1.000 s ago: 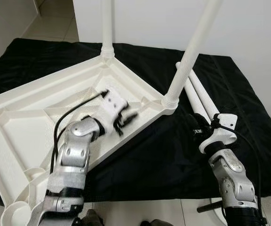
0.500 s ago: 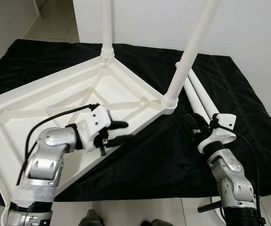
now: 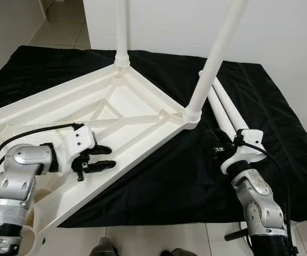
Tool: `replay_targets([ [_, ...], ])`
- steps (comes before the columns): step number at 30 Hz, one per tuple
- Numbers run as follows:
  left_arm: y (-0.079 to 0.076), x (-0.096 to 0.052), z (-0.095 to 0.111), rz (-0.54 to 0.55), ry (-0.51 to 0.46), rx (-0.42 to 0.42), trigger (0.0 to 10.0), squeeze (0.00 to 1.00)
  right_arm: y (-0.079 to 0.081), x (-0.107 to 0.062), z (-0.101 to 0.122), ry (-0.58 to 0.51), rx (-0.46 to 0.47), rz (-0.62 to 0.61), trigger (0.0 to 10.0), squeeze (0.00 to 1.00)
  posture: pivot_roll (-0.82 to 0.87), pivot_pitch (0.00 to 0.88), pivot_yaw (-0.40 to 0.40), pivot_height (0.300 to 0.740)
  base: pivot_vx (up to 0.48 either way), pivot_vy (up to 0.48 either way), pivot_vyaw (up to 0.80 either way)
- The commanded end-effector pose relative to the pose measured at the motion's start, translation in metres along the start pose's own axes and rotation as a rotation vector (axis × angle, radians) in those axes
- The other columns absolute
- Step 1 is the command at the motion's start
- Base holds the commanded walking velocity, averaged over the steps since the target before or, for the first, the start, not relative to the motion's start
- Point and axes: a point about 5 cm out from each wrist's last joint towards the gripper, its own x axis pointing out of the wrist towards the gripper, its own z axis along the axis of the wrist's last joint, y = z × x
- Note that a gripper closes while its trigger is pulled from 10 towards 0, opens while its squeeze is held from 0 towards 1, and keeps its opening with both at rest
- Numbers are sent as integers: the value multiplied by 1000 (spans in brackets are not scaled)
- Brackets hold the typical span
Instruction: Building children table
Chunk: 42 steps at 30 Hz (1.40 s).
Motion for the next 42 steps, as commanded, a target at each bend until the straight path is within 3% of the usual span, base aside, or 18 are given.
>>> replay_targets([
  [1, -4, -2, -8, -36, 40, 0, 10000, 0, -3, -2, -3, 9, -2, -13, 10000, 0, 91, 23, -44, 740, 0, 0, 0],
  [7, -9, -8, -19, -46, 82, -8, 10000, 0, -3, -3, -4, 13, -4, -9, 10000, 0, 97, 21, -44, 740, 0, 0, 0],
  [15, 1, -18, -21, 36, 85, -17, 10000, 0, -2, -3, -5, 15, -2, -8, 10000, 0, 102, 25, -42, 740, 0, 0, 0],
  [24, -7, -14, -30, 17, 144, -47, 10000, 0, -3, -4, -5, 15, -2, -14, 10000, 0, 103, 34, -35, 740, 0, 0, 0],
  [25, -9, -12, -33, 19, 172, -58, 7608, 0, -4, -4, -5, 14, -3, -17, 10000, 0, 105, 36, -33, 740, 0, 0, 0],
  [26, -9, -12, -33, 19, 172, -58, 7608, 0, -4, -4, -5, 14, -3, -17, 10000, 0, 105, 36, -33, 740, 0, 0, 0],
  [27, -12, -8, -38, 26, 212, -55, 4235, 0, -4, -4, -5, 13, -4, -19, 10000, 0, 107, 37, -29, 740, 0, 0, 0],
  [28, -12, -8, -38, 26, 212, -55, 4235, 0, -4, -4, -5, 13, -4, -19, 10000, 0, 107, 37, -29, 740, 0, 0, 0],
  [29, -13, -6, -38, 26, 221, -47, 2510, 0, -4, -4, -5, 13, -5, -20, 10000, 0, 107, 38, -26, 740, 0, 0, 0],
  [30, -17, -2, -37, 27, 213, -51, 0, 0, -5, -4, -5, 11, -5, -23, 10000, 0, 107, 38, -25, 740, 0, 0, 0],
  [34, -21, 5, -35, 37, 197, -59, 0, 0, -5, -5, -5, 8, -3, -29, 10000, 0, 107, 39, -24, 740, 0, 0, 0],
  [42, -21, 23, -23, 198, 135, -66, 0, 0, -3, -6, -6, 9, 3, -33, 10000, 0, 104, 45, -15, 740, 0, 0, 0],
])
